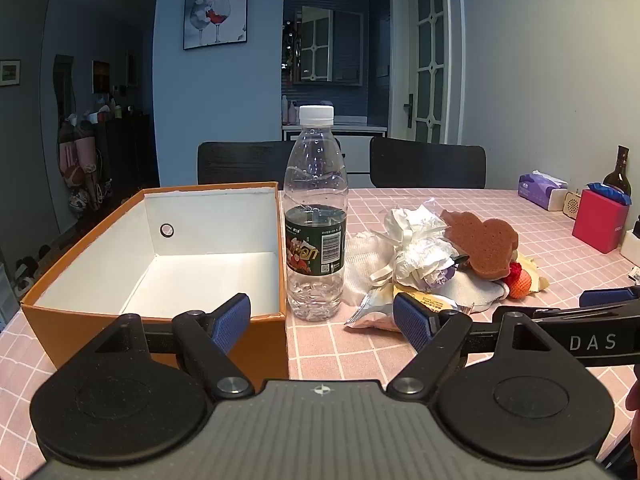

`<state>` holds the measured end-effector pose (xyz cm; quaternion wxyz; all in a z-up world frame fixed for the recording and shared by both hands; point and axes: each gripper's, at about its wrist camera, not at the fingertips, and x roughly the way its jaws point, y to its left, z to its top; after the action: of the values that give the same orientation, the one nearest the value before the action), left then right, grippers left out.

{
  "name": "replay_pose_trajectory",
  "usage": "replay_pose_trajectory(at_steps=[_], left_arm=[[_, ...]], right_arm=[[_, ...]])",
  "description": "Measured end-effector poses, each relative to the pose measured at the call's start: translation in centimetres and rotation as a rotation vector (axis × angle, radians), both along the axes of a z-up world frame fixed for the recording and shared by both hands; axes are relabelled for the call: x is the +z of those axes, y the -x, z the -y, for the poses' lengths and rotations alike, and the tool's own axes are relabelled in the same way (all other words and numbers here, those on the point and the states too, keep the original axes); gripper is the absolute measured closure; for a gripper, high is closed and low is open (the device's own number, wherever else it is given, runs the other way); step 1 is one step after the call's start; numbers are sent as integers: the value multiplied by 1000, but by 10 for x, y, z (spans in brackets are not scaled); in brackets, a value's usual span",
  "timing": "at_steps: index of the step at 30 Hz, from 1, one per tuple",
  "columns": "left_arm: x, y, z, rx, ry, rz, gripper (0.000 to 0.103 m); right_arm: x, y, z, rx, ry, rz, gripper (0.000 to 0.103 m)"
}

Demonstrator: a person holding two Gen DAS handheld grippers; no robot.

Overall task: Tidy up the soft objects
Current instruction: 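Grasp the yellow Deegeo snack bag with left tool while right tool grasps plastic-wrapped bundle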

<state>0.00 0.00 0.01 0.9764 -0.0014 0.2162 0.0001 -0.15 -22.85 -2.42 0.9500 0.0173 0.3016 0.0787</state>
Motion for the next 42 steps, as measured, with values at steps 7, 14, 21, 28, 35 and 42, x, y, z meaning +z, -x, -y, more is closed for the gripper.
replay_pose_trajectory(at_steps=[7, 14, 21, 28, 35, 42], left_arm=[[4, 2, 9, -71, -16, 36, 19], [-2, -17, 35, -277, -47, -10, 47], [-25, -55, 54, -321, 38, -92, 33], [-46, -89, 45, -217, 215, -203, 19], [-62, -114, 42, -107, 358, -305, 14], [-73, -137, 59, -23, 368, -374, 12]], right_arm=[[-3, -8, 16, 12, -30, -9, 2], [-25, -28, 49, -10, -65, -7, 8], [-43, -45, 50, 8, -30, -25, 30], [-60, -69, 52, -29, -16, -40, 50], [-63, -76, 57, -63, -20, -36, 50], [-68, -75, 63, -74, -8, -58, 49]])
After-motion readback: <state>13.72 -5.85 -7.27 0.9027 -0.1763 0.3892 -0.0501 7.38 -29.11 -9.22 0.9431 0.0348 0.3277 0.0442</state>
